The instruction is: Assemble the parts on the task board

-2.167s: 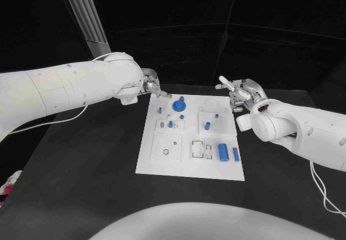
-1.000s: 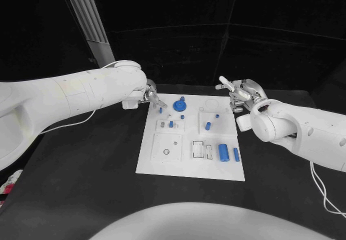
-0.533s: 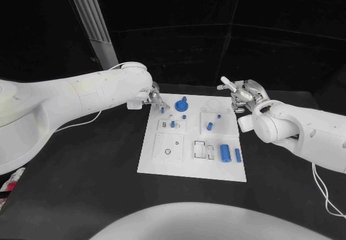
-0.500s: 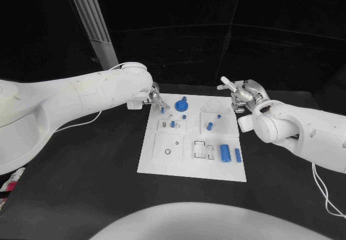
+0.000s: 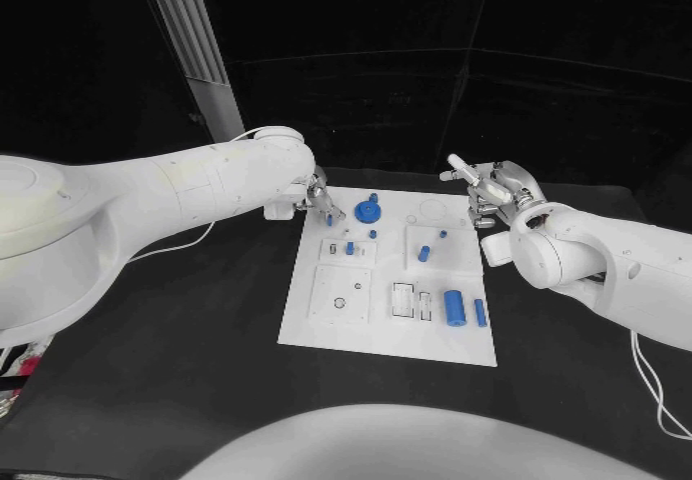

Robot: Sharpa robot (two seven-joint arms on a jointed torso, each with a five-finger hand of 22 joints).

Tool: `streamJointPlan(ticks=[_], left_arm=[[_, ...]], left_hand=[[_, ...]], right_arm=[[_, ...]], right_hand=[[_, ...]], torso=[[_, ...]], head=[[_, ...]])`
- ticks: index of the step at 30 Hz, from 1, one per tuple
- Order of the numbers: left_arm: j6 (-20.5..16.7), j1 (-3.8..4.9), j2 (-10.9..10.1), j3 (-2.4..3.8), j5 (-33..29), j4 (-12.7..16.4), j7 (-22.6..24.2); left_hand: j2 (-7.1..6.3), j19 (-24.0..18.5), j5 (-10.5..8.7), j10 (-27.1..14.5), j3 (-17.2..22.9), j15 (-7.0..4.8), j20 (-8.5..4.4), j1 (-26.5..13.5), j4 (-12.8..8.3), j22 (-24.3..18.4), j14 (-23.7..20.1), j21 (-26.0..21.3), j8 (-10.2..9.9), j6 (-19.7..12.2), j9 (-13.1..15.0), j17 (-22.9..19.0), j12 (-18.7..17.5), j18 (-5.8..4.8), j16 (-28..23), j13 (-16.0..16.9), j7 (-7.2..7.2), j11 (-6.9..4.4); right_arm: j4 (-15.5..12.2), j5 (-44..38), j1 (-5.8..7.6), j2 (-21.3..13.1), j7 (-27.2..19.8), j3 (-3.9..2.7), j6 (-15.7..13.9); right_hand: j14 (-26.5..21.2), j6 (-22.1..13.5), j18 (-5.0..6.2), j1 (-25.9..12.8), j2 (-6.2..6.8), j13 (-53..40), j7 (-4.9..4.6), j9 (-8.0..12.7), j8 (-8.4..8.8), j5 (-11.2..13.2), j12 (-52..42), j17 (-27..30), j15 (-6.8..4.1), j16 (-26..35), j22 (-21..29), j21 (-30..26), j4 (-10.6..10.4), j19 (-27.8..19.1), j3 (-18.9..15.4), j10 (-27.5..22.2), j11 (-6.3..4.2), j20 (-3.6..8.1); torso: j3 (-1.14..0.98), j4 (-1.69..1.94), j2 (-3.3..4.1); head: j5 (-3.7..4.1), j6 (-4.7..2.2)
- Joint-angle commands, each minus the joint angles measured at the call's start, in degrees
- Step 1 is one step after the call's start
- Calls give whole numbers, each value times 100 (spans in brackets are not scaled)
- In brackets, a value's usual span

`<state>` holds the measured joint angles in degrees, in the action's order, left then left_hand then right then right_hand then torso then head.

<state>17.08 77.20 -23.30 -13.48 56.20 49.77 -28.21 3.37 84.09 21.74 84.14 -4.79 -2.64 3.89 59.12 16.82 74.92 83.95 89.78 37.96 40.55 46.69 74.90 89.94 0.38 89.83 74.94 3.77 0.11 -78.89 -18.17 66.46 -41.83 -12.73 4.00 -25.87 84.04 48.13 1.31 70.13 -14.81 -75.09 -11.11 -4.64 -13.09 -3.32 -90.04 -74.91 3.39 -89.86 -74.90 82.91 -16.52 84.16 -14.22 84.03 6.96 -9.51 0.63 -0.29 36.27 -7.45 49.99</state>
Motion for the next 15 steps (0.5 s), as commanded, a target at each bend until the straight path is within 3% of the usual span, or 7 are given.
streamJointPlan(ticks=[1, 5, 9, 15], left_arm=[[45, 1, 26, 1, -48, -44, 40], [67, -7, 54, 1, -62, -84, 45], [105, -15, 75, 1, -82, -113, 42], [134, -28, 90, 1, -91, -132, 43]], left_hand=[[54, 591, 36, 586, 26, 0, 18, 21, -11, 1508, 605, 22, -47, 43, -14, 1510, 6, -38, 17, 1506, 9, 7], [94, 591, 158, 586, 47, -1, 19, 150, -9, 1508, 605, 22, -79, 51, -50, 1510, 6, -38, 17, 1506, 9, 7], [148, 591, 520, 586, 140, -10, 14, 430, -10, 1508, 605, 22, -128, 58, -103, 1510, 6, -38, 17, 1506, -2, -1], [188, 591, 705, 586, 245, -17, 8, 662, -8, 1508, 605, 22, -162, 80, -146, 1510, 6, -38, 17, 1506, -12, -11]], right_arm=[[-10, 3, 11, 2, -20, -3, -15], [-6, 3, 11, 7, -17, -3, -18], [-4, 3, 11, 13, -14, -3, -20], [-1, 3, 11, 13, -3, -3, -28]], right_hand=[[596, -14, 73, 20, -10, -1491, 24, 8, -25, -33, 4, -1509, -24, -14, -1171, -38, -3, 85, -28, 597, -29, 20], [596, -14, 73, 20, -10, -1491, 24, 8, -25, -33, 4, -1509, -24, -14, -1171, -38, -3, 85, -28, 597, -29, 20], [596, -14, 73, 20, -10, -1491, 24, 8, -25, -33, 4, -1509, -24, -14, -1171, -38, -3, 85, -28, 597, -29, 20], [596, -14, 73, 20, -10, -1491, 24, 8, -25, -33, 4, -1509, -24, -14, -1171, -38, -3, 85, -28, 597, -29, 20]], torso=[[2, 0, -5], [1, 3, -6], [0, 1, -3], [-1, 2, -3]], head=[[14, 1], [26, 1], [30, 1], [46, 1]])
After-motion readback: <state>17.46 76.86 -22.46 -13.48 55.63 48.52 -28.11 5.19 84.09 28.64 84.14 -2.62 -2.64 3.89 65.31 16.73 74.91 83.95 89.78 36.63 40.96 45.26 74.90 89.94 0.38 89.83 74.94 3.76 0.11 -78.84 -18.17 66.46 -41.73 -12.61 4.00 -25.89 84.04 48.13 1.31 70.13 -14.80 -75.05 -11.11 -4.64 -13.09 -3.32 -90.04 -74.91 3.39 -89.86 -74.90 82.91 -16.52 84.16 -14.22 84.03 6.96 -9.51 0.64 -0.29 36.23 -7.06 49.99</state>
